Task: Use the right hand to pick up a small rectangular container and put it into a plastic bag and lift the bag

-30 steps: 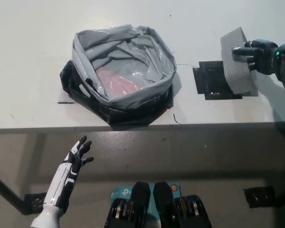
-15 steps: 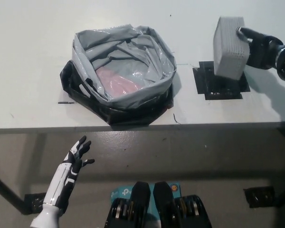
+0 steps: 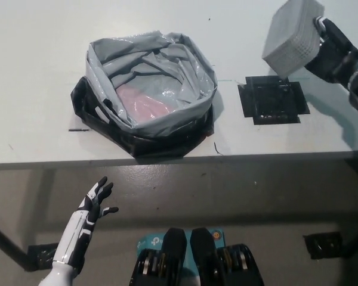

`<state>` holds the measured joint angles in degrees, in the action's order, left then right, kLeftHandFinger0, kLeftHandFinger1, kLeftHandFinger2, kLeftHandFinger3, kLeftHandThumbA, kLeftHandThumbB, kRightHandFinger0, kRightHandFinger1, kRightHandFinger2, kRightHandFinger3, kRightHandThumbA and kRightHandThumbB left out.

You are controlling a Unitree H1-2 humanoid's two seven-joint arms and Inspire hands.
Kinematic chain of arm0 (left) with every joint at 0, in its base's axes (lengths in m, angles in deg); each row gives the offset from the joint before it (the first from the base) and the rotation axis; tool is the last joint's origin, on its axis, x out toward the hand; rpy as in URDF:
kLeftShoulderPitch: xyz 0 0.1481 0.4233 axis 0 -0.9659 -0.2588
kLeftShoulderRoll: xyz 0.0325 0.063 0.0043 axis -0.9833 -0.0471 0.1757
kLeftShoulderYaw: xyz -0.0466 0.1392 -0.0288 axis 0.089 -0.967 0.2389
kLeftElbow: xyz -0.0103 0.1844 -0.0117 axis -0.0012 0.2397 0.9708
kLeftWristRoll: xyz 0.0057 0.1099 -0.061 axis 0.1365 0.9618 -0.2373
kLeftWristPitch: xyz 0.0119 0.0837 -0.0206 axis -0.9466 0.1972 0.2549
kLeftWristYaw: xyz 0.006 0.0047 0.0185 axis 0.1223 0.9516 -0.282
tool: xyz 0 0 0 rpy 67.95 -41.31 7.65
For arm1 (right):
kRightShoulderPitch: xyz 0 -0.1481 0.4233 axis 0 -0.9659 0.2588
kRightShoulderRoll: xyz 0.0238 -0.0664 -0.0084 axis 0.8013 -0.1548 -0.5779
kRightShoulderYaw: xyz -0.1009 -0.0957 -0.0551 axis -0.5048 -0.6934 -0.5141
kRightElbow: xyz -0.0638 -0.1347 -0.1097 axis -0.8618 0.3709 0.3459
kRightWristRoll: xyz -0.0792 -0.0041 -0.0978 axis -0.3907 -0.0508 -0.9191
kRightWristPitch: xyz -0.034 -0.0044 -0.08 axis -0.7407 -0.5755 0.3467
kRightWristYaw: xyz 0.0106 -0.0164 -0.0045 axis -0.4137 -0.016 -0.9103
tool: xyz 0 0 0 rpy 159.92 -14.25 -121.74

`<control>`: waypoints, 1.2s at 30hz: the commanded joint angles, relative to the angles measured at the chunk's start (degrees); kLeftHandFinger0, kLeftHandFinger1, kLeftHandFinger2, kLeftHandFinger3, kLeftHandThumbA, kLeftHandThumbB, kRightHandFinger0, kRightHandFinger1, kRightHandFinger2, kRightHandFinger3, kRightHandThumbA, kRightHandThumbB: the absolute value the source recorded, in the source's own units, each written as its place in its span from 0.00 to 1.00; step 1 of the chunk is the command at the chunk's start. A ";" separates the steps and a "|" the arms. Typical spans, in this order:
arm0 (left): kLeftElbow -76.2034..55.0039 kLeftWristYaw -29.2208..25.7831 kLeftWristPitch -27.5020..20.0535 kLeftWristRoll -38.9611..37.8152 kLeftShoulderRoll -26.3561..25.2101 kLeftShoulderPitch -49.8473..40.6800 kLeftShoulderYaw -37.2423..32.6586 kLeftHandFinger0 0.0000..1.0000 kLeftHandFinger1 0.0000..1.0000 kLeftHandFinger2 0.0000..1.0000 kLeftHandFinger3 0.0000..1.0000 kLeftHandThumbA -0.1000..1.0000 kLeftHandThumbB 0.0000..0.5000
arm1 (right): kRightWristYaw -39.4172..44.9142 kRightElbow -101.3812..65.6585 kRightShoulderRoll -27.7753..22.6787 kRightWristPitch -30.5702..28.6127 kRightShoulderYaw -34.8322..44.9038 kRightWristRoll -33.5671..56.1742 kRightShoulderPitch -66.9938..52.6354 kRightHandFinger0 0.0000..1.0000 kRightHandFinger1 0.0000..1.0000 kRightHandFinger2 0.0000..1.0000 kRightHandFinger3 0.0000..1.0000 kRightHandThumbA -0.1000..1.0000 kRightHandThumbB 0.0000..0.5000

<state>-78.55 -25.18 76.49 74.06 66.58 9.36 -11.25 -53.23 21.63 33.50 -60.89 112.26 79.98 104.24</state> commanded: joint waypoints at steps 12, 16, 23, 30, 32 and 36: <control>-1.52 1.28 -1.04 -0.68 -1.02 -0.70 -0.14 0.81 1.00 1.00 1.00 0.99 0.24 | -7.36 -22.62 7.96 0.26 -22.27 23.97 6.07 0.00 0.15 0.66 0.61 0.00 0.30; -1.17 1.34 -1.55 -0.38 -1.21 -0.43 -0.24 0.80 1.00 1.00 1.00 0.99 0.23 | -8.09 -22.83 8.49 0.26 -26.99 27.01 7.78 0.00 0.16 0.67 0.55 0.00 0.23; -0.97 1.27 -1.57 0.06 -1.29 -0.40 -0.37 0.78 1.00 1.00 1.00 1.00 0.24 | -9.19 -19.49 9.98 0.26 -37.06 27.13 8.30 0.00 0.20 0.72 0.59 0.00 0.28; -1.02 1.46 -0.66 -0.24 -1.16 -0.10 -0.58 0.79 1.00 1.00 1.00 1.00 0.26 | -9.13 -13.05 11.96 0.26 -43.56 20.40 7.90 0.00 0.22 0.73 0.73 0.00 0.28; -1.05 1.51 -0.77 -0.05 -1.24 0.00 -0.58 0.79 1.00 1.00 1.00 1.00 0.26 | -8.48 -11.75 12.32 0.26 -44.56 18.65 7.53 0.00 0.23 0.74 0.73 0.00 0.26; -0.78 1.57 -1.19 0.44 -1.43 0.38 -0.72 0.77 0.98 1.00 1.00 1.00 0.25 | -6.43 -8.73 12.72 0.26 -47.55 12.82 6.96 0.00 0.28 0.77 0.86 0.00 0.24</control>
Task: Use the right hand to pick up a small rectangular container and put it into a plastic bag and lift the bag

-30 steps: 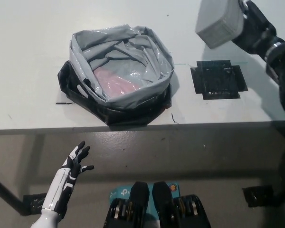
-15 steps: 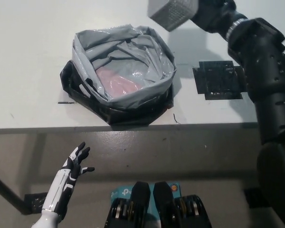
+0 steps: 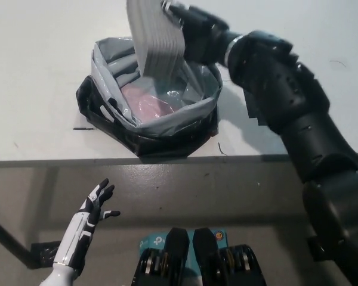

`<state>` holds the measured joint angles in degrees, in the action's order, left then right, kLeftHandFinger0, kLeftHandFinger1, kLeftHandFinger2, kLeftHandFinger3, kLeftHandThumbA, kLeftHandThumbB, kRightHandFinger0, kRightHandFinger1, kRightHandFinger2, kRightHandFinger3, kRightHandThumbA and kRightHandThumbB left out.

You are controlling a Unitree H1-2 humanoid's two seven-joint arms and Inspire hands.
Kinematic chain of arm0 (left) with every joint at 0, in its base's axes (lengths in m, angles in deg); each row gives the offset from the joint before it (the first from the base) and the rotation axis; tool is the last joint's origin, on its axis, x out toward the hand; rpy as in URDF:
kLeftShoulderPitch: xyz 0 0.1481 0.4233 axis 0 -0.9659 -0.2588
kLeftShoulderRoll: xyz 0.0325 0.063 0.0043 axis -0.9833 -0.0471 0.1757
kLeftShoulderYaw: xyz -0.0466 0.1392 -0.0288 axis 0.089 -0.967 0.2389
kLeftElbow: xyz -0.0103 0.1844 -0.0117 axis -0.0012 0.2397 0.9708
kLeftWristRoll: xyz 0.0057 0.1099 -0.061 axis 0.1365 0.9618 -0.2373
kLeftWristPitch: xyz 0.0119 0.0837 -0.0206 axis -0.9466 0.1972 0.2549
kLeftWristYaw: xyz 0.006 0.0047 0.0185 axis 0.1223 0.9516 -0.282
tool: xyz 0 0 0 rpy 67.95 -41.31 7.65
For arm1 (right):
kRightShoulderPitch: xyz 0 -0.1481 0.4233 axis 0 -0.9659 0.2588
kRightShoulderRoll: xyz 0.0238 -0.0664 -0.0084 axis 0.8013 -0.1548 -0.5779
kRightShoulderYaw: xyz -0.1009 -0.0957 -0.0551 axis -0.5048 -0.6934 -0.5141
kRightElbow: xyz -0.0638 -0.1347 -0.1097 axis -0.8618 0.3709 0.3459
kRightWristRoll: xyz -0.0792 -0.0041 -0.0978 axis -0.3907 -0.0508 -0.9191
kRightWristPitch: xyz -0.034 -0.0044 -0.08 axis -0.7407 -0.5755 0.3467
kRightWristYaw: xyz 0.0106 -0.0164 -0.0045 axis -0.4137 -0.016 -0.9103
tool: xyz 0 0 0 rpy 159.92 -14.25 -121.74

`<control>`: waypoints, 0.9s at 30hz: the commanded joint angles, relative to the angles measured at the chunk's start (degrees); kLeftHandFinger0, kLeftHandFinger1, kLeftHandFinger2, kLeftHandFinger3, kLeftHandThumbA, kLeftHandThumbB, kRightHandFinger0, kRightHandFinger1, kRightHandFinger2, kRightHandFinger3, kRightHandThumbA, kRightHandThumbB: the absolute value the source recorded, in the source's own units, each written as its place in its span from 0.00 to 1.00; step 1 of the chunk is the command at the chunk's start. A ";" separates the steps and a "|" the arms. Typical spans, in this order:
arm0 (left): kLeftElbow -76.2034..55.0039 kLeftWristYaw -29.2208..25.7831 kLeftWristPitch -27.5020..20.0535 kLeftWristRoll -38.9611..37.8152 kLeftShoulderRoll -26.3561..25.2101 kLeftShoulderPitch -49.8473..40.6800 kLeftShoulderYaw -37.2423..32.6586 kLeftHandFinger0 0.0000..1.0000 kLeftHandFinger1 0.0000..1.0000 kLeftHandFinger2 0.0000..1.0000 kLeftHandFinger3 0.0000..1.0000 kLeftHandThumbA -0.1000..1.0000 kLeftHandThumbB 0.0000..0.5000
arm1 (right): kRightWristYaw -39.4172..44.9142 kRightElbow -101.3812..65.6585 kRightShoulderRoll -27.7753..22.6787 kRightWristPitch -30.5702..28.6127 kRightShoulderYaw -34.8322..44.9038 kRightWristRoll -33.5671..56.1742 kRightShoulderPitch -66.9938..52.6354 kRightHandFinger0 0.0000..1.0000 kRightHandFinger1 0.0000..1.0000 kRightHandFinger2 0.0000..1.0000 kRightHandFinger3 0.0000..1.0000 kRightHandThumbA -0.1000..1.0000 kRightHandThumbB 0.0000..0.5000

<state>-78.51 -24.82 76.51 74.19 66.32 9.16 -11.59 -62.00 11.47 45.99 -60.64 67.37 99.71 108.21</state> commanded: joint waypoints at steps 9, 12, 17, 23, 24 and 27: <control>-0.66 1.64 -1.23 0.22 -1.22 1.17 -0.67 0.77 0.94 1.00 1.00 1.00 0.28 | 0.97 6.05 0.77 0.01 -4.56 -12.85 1.49 0.00 0.19 0.70 1.00 0.00 0.33; -0.72 1.72 -1.27 0.34 -1.14 1.18 -0.68 0.76 0.94 1.00 1.00 1.00 0.27 | 0.87 6.58 0.81 0.01 -5.66 -15.59 1.05 0.00 0.19 0.70 1.00 0.00 0.32; -0.70 1.80 -1.82 0.53 -1.26 1.31 -0.74 0.76 0.92 1.00 1.00 1.00 0.27 | 2.65 5.45 0.56 -0.02 -8.29 -20.64 0.41 0.00 0.19 0.68 1.00 0.00 0.32; -0.56 1.75 -2.00 1.05 -1.38 1.68 -0.84 0.75 0.90 1.00 1.00 1.00 0.25 | 3.25 3.81 0.21 -1.34 -12.09 -26.54 0.18 0.00 0.21 0.65 0.49 0.00 0.35; -0.48 1.73 -2.07 1.17 -1.43 1.82 -0.86 0.75 0.89 1.00 1.00 1.00 0.25 | 3.21 3.70 0.18 -1.58 -12.80 -27.62 0.28 0.00 0.22 0.64 0.46 0.00 0.36; -0.76 2.07 -1.64 0.71 -1.45 1.89 -0.99 0.75 0.90 1.00 1.00 1.00 0.27 | 3.85 2.24 -0.19 -6.62 -15.18 -31.19 -0.49 0.03 0.33 0.68 0.23 0.06 0.38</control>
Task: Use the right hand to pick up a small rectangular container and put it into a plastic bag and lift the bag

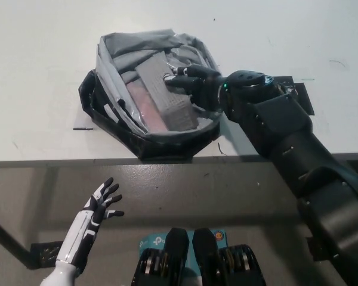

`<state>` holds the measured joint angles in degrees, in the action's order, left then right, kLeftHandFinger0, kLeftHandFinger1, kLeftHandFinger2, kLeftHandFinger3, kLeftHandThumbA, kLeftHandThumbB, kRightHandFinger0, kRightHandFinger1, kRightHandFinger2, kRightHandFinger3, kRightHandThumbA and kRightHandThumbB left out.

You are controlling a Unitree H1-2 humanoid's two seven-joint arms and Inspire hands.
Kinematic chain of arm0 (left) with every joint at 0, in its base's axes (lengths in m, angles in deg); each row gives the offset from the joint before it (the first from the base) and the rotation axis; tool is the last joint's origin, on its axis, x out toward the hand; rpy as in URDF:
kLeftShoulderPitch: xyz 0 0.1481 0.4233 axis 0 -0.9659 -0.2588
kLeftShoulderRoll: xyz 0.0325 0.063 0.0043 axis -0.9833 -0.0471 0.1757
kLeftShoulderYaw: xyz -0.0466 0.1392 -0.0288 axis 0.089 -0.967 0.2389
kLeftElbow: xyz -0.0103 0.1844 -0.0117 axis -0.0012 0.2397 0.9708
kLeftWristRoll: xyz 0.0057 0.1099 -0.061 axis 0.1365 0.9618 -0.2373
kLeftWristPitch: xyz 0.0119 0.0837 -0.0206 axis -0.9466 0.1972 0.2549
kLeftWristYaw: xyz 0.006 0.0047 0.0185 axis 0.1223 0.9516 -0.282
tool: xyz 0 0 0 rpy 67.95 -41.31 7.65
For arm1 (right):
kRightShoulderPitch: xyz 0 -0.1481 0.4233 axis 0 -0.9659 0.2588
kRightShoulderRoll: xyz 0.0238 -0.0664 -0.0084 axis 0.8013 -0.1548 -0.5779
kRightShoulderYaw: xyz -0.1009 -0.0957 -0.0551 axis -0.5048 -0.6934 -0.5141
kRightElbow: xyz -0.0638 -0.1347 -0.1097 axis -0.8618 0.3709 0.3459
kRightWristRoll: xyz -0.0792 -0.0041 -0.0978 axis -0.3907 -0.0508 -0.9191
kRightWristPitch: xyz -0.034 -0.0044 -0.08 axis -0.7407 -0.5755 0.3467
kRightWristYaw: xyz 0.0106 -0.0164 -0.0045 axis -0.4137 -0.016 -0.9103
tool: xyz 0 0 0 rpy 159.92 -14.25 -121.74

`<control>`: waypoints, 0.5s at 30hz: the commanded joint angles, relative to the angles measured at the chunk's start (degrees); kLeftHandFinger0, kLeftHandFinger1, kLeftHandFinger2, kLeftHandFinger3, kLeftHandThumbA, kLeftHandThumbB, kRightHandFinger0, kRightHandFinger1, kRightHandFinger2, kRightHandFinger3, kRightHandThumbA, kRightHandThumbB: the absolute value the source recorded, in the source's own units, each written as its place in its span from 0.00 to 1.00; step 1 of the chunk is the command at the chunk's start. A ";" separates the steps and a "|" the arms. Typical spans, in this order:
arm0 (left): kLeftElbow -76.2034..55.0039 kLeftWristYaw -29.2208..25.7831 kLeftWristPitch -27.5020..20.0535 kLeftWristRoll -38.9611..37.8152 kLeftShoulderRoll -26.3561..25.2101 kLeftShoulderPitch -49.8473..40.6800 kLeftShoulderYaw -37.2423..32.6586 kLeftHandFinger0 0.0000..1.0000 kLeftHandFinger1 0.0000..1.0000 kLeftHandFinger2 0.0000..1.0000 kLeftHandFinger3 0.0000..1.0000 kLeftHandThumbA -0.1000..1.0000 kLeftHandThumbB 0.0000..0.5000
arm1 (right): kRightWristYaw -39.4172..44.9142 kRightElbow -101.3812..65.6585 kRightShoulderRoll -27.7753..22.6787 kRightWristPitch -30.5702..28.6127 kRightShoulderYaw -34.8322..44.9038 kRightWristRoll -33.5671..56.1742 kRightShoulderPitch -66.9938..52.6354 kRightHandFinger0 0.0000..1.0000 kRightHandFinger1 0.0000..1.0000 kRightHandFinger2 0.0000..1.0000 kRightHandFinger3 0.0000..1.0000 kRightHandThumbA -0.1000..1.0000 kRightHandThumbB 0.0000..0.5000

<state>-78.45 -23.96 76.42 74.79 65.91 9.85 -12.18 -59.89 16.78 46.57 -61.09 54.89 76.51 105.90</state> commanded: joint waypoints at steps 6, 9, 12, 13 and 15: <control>-0.52 1.36 -1.63 -0.08 -1.04 1.64 -0.55 0.75 0.88 1.00 1.00 1.00 0.25 | 2.74 -5.01 -0.60 -12.53 -3.01 -10.69 1.53 1.00 1.00 1.00 1.00 0.41 0.65; -0.77 1.41 -1.24 0.09 -1.06 1.66 -0.67 0.75 0.87 1.00 1.00 1.00 0.25 | 3.55 -6.85 -0.70 -16.69 -4.82 -13.93 1.33 1.00 1.00 1.00 1.00 0.52 0.69; -0.71 1.43 -1.50 0.20 -1.06 1.76 -0.74 0.74 0.86 1.00 1.00 1.00 0.24 | 2.66 -6.87 -0.61 -21.28 -6.20 -16.82 1.35 1.00 1.00 1.00 1.00 0.60 0.75; -0.71 1.43 -1.50 0.20 -1.06 1.76 -0.74 0.74 0.86 1.00 1.00 1.00 0.24 | 2.66 -6.87 -0.61 -21.28 -6.20 -16.82 1.35 1.00 1.00 1.00 1.00 0.60 0.75; -0.66 1.39 -1.59 0.17 -0.98 1.76 -0.74 0.74 0.86 1.00 1.00 1.00 0.25 | 2.01 -6.50 -0.10 -23.58 -5.65 -17.34 1.08 1.00 1.00 1.00 1.00 0.59 0.78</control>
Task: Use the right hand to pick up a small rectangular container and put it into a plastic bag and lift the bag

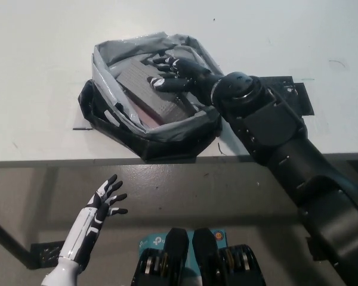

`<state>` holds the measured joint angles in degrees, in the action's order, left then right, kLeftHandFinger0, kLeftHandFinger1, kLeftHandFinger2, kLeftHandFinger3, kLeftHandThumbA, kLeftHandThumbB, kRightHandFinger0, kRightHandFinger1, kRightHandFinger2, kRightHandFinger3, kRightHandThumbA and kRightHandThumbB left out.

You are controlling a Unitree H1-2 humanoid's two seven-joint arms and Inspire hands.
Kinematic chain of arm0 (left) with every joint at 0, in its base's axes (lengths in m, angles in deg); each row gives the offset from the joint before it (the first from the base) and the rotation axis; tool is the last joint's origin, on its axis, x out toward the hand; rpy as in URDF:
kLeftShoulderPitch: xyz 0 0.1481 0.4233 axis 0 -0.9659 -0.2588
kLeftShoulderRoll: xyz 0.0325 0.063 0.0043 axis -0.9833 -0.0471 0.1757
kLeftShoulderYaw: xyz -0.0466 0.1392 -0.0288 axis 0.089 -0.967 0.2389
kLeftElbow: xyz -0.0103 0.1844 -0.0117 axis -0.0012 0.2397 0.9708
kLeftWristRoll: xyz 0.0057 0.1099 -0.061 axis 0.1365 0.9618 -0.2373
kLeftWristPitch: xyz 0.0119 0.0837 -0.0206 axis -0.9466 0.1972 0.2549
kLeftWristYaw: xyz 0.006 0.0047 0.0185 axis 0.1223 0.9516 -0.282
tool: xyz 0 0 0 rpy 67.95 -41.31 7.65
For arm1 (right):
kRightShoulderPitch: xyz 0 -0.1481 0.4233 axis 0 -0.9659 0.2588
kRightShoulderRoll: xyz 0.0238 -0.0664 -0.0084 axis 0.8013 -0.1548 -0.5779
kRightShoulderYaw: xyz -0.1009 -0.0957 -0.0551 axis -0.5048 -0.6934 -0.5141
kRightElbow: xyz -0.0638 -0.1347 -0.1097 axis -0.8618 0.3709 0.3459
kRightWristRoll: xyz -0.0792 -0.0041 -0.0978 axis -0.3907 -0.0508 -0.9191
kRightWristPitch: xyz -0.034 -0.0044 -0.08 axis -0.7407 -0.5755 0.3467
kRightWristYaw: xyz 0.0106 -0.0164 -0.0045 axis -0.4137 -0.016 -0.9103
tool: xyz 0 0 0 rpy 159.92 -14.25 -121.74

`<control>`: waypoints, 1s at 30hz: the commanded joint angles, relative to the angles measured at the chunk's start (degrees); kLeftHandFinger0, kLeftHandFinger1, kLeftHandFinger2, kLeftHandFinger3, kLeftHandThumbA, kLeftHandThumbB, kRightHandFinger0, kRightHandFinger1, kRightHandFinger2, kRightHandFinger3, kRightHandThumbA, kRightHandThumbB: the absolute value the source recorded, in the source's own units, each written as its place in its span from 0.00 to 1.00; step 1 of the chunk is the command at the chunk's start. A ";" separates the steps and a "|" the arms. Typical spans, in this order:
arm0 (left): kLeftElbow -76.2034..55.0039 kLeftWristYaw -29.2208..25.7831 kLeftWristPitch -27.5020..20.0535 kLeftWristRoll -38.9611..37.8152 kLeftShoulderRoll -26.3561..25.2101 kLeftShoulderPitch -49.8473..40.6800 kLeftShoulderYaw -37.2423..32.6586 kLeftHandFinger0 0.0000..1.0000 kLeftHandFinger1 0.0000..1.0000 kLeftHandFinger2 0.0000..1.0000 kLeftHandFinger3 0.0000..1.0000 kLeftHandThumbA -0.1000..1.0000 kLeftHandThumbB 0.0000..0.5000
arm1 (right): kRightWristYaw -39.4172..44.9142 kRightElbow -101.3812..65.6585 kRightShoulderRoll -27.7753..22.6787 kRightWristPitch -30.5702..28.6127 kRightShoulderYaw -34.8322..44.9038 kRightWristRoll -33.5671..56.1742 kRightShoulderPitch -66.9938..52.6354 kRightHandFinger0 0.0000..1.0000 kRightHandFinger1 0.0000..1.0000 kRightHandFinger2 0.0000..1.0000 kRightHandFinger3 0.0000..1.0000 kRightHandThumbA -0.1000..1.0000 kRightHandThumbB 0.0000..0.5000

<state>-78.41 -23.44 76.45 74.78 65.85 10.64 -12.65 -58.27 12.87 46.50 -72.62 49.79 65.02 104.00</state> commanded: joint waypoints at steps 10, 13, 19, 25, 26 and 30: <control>-0.30 0.93 -1.98 1.47 -1.16 1.49 -0.47 0.70 0.81 1.00 1.00 1.00 0.27 | -10.87 -6.39 -4.35 -17.48 -13.75 -25.15 1.74 1.00 1.00 1.00 1.00 1.00 0.92; -0.42 0.91 -1.59 1.40 -1.18 1.45 -0.35 0.70 0.81 1.00 1.00 1.00 0.29 | -14.80 -5.88 -4.92 -19.25 -14.29 -27.35 2.09 1.00 1.00 1.00 1.00 1.00 0.88; -0.44 1.03 -1.68 1.51 -1.26 1.49 -0.40 0.71 0.81 1.00 1.00 1.00 0.27 | -28.12 -5.90 -6.24 -25.43 -10.36 -29.90 3.33 1.00 1.00 1.00 1.00 1.00 0.71; -0.21 0.82 -2.55 2.22 -1.29 1.32 -0.47 0.69 0.80 1.00 1.00 1.00 0.26 | -36.49 -6.02 -7.28 -28.15 -5.40 -29.79 5.10 1.00 1.00 1.00 1.00 1.00 0.76; -0.13 0.88 -2.56 2.14 -1.30 1.31 -0.45 0.69 0.80 1.00 1.00 1.00 0.26 | -36.54 -6.05 -7.59 -28.90 -4.33 -29.15 5.40 1.00 1.00 1.00 1.00 1.00 0.76; -0.28 0.88 -1.78 2.25 -1.22 1.42 -0.39 0.68 0.79 1.00 1.00 1.00 0.27 | -35.78 -7.50 -8.51 -29.44 -0.87 -27.64 6.21 1.00 1.00 1.00 1.00 1.00 0.79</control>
<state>-77.22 -23.08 76.51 75.96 65.86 10.69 -12.71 -77.85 10.37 41.39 -90.31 41.60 41.08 102.63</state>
